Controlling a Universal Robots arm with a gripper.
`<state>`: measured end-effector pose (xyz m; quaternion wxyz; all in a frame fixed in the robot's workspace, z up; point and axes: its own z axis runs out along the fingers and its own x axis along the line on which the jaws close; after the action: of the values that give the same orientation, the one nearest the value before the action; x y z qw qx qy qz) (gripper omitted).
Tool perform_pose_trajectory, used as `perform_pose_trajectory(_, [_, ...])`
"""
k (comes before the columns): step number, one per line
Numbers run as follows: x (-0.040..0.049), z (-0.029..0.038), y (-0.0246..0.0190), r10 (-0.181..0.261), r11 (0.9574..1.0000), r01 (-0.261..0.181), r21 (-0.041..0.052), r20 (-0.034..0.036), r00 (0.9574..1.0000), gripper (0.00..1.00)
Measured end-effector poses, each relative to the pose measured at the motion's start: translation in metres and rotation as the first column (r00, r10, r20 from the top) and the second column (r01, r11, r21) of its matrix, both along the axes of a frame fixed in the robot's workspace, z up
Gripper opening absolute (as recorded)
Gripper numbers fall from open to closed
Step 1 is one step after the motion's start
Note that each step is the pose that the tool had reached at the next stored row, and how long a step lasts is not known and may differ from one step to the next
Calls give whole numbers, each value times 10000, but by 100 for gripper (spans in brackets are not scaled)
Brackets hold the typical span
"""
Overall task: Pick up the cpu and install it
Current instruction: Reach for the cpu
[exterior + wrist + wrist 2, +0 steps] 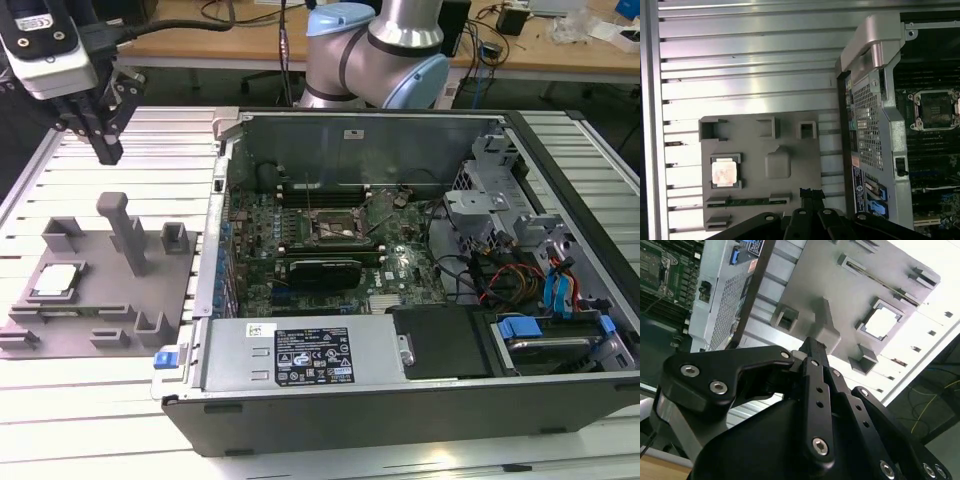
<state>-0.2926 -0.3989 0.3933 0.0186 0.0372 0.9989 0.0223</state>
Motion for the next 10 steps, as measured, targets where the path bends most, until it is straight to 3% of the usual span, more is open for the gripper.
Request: perform_pose_trajectory(10, [-216, -24, 0, 0, 10000, 0, -1, 9, 10000, 11])
